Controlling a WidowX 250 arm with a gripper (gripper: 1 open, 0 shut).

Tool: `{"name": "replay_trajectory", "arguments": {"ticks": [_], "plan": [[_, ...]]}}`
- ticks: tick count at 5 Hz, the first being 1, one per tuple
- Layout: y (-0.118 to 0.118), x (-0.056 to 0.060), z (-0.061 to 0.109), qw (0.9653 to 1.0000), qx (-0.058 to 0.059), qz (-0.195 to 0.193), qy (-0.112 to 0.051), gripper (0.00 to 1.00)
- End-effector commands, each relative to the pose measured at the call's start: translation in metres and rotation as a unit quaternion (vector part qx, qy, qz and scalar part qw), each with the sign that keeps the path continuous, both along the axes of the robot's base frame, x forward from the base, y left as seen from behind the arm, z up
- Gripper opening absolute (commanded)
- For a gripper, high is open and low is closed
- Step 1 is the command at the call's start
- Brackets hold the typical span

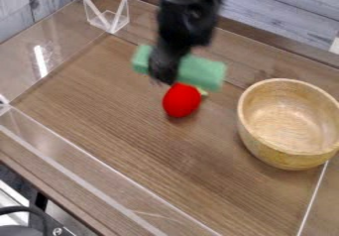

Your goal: Put the green block in the brown bowl

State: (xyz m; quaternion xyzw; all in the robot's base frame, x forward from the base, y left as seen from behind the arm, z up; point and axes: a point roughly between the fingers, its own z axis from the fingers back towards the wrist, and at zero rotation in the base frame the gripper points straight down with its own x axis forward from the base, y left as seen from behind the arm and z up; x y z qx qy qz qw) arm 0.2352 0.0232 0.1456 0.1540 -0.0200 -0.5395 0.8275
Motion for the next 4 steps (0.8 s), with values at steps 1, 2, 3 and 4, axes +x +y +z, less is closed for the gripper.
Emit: {"name": "replay_trajectory", "arguments": {"ticks": [1, 2, 3, 4], "plan": [[0.027, 0.002, 0.033, 0.9995, 0.005, 0.001, -0.03, 0.0], [0.058, 0.0, 0.049, 0.9995, 0.012, 0.003, -0.031, 0.0], [0.068, -0.002, 0.046, 0.9994, 0.01, 0.02, -0.028, 0.0], [0.062, -0.007, 0.043, 0.9988, 0.012, 0.042, -0.024, 0.0]]}}
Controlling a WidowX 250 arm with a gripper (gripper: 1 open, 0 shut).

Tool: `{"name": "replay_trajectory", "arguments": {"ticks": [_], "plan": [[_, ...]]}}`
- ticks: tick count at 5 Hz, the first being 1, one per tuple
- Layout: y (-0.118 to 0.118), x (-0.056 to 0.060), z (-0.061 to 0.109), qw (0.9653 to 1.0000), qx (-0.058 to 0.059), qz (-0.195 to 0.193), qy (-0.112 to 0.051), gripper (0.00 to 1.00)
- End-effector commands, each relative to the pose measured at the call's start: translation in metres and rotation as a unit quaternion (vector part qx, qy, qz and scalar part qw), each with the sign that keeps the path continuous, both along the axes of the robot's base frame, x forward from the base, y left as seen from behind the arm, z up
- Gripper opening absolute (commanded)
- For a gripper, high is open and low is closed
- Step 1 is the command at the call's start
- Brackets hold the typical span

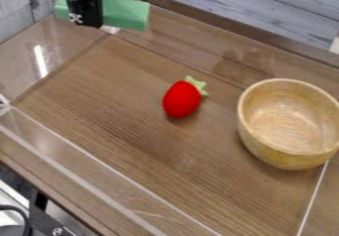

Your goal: Put the green block in the brown bowl

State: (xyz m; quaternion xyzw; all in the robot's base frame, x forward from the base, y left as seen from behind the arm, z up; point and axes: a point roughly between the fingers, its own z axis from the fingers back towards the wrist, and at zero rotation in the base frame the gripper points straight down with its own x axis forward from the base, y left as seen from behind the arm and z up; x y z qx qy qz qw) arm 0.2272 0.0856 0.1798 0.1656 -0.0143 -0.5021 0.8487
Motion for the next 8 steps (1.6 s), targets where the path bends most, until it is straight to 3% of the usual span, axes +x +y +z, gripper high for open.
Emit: {"name": "replay_trajectory", "arguments": {"ticks": [1, 2, 4, 7, 8], "plan": [[-0.009, 0.005, 0.011, 0.9999, 0.006, 0.008, -0.014, 0.0], [-0.019, 0.01, 0.016, 0.9998, 0.005, 0.014, -0.011, 0.0], [-0.018, 0.012, -0.014, 0.9987, 0.007, 0.051, -0.006, 0.0], [-0.01, 0.02, -0.021, 0.9987, 0.004, 0.05, -0.003, 0.0], [-0.053, 0.019, -0.024, 0.9996, -0.005, 0.029, -0.004, 0.0]]}}
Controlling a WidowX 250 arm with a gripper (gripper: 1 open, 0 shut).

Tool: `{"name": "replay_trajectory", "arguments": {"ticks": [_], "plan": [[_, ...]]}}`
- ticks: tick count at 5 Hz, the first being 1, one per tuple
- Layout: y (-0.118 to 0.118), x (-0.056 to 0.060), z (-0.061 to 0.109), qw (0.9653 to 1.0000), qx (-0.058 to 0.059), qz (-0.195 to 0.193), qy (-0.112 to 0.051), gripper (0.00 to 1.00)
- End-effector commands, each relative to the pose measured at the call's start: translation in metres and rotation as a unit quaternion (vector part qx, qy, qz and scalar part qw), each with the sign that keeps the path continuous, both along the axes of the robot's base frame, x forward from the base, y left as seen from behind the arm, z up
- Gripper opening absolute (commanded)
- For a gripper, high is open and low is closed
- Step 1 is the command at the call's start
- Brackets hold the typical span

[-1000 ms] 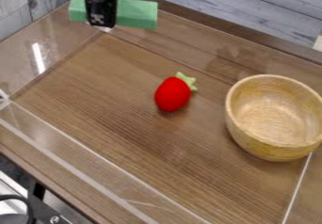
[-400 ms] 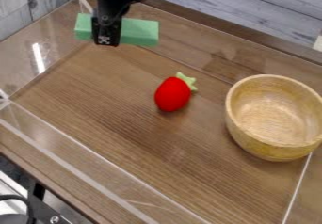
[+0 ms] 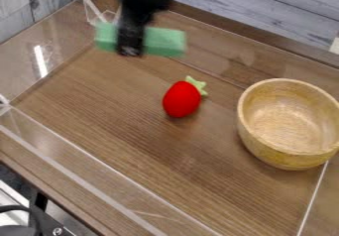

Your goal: Put the green block in the brown bowl

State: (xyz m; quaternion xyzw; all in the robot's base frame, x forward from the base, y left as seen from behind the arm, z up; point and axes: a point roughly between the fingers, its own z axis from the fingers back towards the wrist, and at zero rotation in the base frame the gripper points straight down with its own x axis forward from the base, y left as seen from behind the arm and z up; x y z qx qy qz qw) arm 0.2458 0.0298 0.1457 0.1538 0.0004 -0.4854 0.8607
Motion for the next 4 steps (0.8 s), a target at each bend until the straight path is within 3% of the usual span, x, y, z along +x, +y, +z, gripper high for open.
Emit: {"name": "replay_trajectory", "arguments": {"ticks": [1, 3, 4], "plan": [[-0.047, 0.012, -0.002, 0.9995, -0.011, -0.025, -0.015, 0.0], [-0.119, 0.037, -0.034, 0.9968, -0.035, -0.071, -0.011, 0.0], [-0.143, 0.046, -0.047, 0.9935, -0.044, -0.103, -0.023, 0.0]]}}
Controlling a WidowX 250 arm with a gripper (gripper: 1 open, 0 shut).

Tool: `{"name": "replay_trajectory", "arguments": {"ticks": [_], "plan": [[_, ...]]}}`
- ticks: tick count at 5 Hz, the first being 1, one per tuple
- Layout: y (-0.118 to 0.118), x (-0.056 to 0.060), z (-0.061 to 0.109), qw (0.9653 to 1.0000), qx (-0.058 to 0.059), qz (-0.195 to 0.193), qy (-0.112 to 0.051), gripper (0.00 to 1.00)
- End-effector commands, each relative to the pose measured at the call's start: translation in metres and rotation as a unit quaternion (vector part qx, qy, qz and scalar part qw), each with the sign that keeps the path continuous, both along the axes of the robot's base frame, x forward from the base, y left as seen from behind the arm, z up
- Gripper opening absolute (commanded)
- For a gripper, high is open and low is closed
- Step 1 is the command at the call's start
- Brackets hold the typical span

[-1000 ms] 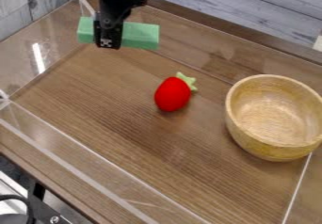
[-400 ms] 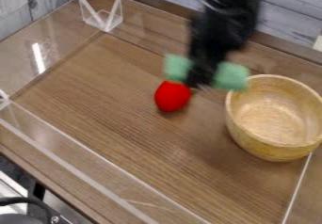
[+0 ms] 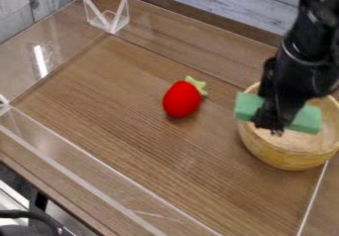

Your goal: Put the green block in the brown bowl

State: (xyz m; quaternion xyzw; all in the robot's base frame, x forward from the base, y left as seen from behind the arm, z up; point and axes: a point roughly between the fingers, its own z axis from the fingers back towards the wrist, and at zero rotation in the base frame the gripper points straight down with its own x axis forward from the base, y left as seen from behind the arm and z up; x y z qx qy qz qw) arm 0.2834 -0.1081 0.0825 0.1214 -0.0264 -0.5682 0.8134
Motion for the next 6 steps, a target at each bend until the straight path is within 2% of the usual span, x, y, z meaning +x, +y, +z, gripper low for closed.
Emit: {"name": "replay_trajectory", "arguments": {"ticks": [1, 2, 4, 6], "plan": [[-0.013, 0.021, 0.007, 0.9991, -0.015, 0.005, -0.039, 0.0], [-0.012, 0.032, 0.001, 0.9985, -0.014, 0.019, -0.048, 1.0], [0.006, 0.046, -0.004, 0.9986, -0.017, 0.006, -0.05, 1.0], [0.01, 0.042, -0.019, 0.9988, -0.021, -0.01, -0.043, 1.0]]}}
